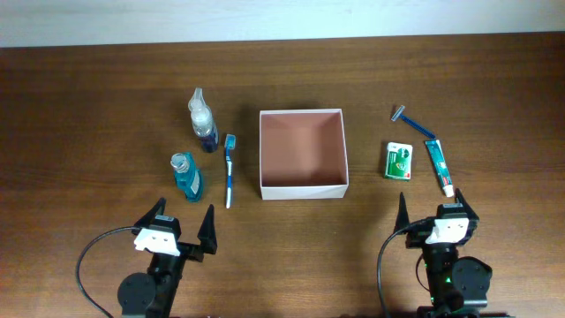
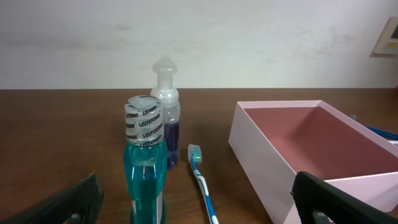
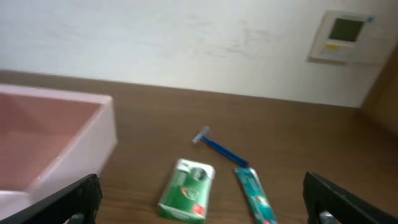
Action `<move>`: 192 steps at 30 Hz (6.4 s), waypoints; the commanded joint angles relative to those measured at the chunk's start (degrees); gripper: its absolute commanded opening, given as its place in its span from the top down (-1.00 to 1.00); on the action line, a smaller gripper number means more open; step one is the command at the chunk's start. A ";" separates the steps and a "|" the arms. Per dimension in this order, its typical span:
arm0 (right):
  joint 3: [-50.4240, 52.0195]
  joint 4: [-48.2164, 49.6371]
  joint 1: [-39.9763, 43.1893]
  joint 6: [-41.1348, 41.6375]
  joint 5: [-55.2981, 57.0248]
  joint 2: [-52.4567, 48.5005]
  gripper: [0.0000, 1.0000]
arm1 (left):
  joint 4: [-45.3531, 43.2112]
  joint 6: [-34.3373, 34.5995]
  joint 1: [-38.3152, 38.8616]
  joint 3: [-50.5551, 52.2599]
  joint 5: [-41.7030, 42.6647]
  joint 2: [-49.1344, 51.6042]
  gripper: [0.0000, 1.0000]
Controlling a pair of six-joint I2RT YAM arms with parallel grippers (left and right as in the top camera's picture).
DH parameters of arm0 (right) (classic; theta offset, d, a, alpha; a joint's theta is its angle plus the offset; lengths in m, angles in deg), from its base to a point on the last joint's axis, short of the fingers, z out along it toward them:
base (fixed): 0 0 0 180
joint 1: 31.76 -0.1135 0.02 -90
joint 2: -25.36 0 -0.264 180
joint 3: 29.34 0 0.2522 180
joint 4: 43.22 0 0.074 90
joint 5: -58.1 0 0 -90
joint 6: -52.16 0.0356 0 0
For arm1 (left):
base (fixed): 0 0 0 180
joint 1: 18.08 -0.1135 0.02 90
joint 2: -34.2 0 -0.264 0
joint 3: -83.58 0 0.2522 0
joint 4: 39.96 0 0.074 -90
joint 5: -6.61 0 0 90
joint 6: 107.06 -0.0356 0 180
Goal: Pack container
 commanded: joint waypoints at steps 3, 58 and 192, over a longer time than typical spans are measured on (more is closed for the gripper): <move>0.44 1.79 -0.26 2.71 -11.69 0.48 -0.98 | 0.37 -0.92 0.20 0.09 -0.20 -0.46 -0.99; -11.10 -14.14 -0.24 8.02 3.04 -12.37 -0.98 | 0.37 -0.92 0.20 0.09 -0.20 -0.46 -0.99; -11.04 -25.92 -0.22 16.85 9.84 -11.80 -0.98 | 51.32 -5.57 0.20 -57.66 1.79 33.07 -0.99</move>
